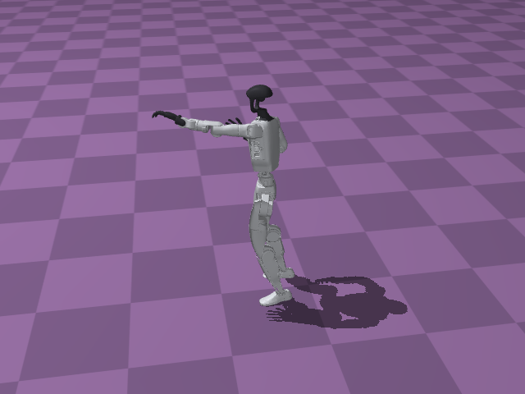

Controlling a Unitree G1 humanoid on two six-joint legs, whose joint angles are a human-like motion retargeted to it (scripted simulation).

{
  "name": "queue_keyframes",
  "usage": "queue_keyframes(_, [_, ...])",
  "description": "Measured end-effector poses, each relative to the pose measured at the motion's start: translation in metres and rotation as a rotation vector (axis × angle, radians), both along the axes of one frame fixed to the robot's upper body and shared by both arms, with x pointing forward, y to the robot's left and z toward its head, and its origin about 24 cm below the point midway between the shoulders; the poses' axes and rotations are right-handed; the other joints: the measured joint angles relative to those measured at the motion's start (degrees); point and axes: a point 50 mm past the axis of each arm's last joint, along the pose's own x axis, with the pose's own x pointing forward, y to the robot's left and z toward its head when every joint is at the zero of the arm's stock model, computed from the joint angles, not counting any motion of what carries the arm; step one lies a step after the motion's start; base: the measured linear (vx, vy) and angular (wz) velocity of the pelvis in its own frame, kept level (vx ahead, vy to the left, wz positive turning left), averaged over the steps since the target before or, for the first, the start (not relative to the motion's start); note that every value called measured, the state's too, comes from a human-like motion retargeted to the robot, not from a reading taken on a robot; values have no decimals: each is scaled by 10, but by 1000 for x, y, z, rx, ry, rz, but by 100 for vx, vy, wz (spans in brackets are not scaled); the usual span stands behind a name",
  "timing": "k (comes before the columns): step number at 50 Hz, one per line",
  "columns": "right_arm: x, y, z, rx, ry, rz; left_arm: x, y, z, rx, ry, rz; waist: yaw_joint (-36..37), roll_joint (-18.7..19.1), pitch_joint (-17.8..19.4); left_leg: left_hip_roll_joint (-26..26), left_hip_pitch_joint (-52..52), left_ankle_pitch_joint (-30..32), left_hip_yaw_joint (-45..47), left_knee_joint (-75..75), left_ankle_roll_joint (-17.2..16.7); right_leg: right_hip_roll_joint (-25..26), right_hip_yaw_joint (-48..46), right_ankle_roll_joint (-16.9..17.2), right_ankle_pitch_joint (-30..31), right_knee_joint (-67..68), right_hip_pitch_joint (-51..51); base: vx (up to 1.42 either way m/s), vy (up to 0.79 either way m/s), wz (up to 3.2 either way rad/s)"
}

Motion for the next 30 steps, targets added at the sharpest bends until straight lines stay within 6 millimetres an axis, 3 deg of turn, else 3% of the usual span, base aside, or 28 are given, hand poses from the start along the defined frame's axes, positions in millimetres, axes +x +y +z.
queue_keyframes(2, [1, 7, 6, -21, -34, 26, -5, 12, -2, -154, -23, -53, 10, 0, 10, 9, 12, 16, 9, -13, -12, 15, 3, -15, -7, 54, -19, 4, 9, -90])
queue_keyframes(5, [7, 17, 18, -28, -101, 45, -18, 14, 21, -579, -130, -283, 25, -17, 33, 30, 8, -31, 42, 28, -5, 27, 0, -23, -63, 245, -106, -2, 10, -69])
queue_keyframes(8, [15, 19, 27, 77, -120, 42, -36, -11, 48, -1130, -373, -738, 38, -47, 51, 33, -29, -100, 48, 100, 16, 5, -16, -18, -117, 418, -202, -2, 5, -19])
queue_keyframes(10, [14, 18, 22, 230, -72, 52, -49, -34, 40, -1542, -455, -1098, 49, -56, 54, 36, -42, -106, 44, 119, 10, -10, -43, -30, -144, 444, -223, 8, -1, 13])
queue_keyframes(12, [9, 19, 8, 393, 22, 81, -61, -52, -1, -1910, -425, -1366, 57, -51, 46, 36, -30, -74, 39, 90, -8, -13, -72, -46, -154, 378, -198, 17, -5, 28])
queue_keyframes(15, [1, 20, -12, 571, 148, 133, -87, -56, -79, -2280, -369, -1493, 60, -46, 26, 25, 7, -2, 23, 8, -24, 12, -64, -53, -106, 163, -116, 23, -11, 41])
queue_keyframes(18, [-2, 18, -24, 533, 199, 114, -118, -63, -157, -2567, -375, -1382, 76, -68, -2, -6, 23, 47, 7, -44, -21, 15, -2, -28, -13, -9, -61, 21, -15, 44])
queue_keyframes(21, [-2, 15, -28, 403, 192, 38, -153, -75, -217, -2764, -400, -1179, 103, -84, -12, -19, 21, 45, -8, -50, -12, 4, -2, -11, -1, -50, -43, 12, -14, 49])
queue_keyframes(24, [2, 13, -27, 350, 179, 0, -180, -83, -246, -2807, -347, -1000, 138, -93, 13, -15, -7, -15, -25, 31, 9, -5, -28, -17, -48, -49, -23, 1, -13, 65])
queue_keyframes(28, [16, 14, -20, 334, 158, -4, -192, -91, -260, -2874, -289, -886, 205, -77, 65, 23, -69, -78, -22, 192, 39, 9, -44, -40, -91, -26, -14, -2, -9, 38])
queue_keyframes(29, [20, 13, -16, 320, 142, -10, -194, -94, -261, -2990, -355, -872, 220, -74, 68, 28, -76, -79, -14, 201, 44, 10, -48, -38, -90, -20, -18, 3, -5, 27])
queue_keyframes(30, [23, 12, -10, 309, 124, -19, -195, -99, -262, 2859, 416, 768, 234, -73, 68, 32, -82, -78, -4, 203, 49, 9, -52, -32, -87, -16, -23, 5, -4, 36])
